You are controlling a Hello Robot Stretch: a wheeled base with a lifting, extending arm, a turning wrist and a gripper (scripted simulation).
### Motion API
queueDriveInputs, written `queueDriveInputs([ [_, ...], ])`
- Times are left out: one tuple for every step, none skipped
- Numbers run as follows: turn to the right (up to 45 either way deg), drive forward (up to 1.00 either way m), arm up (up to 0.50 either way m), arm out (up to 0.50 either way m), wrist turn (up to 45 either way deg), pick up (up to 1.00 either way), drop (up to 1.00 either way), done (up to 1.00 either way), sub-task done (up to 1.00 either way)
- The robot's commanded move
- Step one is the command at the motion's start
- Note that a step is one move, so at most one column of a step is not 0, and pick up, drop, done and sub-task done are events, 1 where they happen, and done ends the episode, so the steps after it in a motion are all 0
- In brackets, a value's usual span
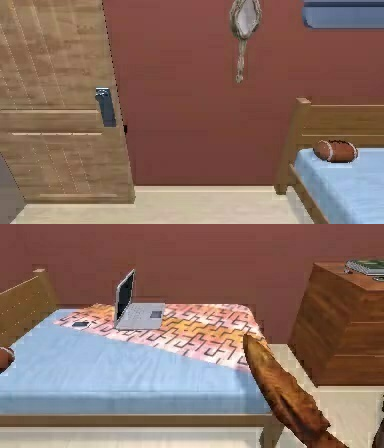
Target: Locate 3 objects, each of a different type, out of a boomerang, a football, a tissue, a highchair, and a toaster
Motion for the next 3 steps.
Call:
queueDriveInputs([
  [45.0,0.00,0.00,0.00,0.0,0.00,0.00,0.00,0.00],
  [42.0,0.00,0.00,0.00,0.0,0.00,0.00,0.00,0.00],
  [0.0,0.15,0.00,0.00,0.0,0.00,0.00,0.00,0.00],
])
